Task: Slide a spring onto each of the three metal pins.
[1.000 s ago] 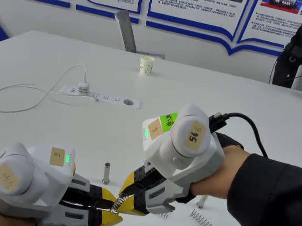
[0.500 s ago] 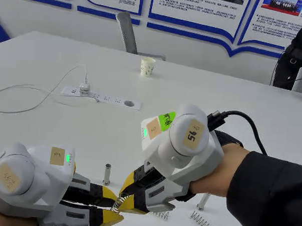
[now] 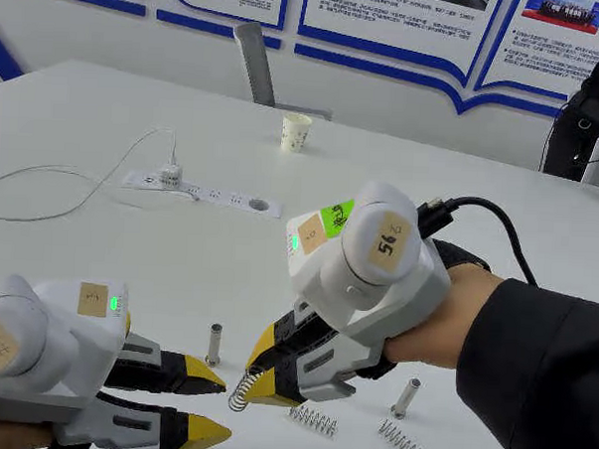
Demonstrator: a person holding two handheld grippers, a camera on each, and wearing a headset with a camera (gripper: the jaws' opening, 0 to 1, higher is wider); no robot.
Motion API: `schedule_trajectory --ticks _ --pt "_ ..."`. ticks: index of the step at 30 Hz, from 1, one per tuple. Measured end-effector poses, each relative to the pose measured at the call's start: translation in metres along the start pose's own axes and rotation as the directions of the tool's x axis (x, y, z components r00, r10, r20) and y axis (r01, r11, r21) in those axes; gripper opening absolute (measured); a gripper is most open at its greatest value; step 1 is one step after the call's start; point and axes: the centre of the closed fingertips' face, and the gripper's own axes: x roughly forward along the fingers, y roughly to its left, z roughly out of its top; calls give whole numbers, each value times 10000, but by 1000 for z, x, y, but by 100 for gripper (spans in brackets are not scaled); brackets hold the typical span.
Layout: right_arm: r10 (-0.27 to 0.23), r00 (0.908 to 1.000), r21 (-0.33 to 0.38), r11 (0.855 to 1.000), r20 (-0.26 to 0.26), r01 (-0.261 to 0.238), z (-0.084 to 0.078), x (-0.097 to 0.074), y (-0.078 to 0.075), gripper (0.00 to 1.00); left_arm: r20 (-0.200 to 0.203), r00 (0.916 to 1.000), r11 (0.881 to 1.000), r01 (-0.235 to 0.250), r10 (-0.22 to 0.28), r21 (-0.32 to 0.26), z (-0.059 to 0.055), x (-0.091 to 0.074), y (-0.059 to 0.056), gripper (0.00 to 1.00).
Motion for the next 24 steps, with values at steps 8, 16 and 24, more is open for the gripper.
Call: schedule_trajectory --ticks 8,16,24 --pt "-115 9999 -9 9999 -53 115 0 -3 -9 12 54 9992 9984 -387 390 -401 -5 -11 8 38" --pt "-210 9996 -29 9998 -174 209 0 -8 -17 12 95 9982 9961 -588 595 -658 -8 -18 12 50" --pt "-345 9990 -142 9993 -272 341 3 -11 -31 12 177 9957 9915 -890 910 -946 -12 -28 16 60"
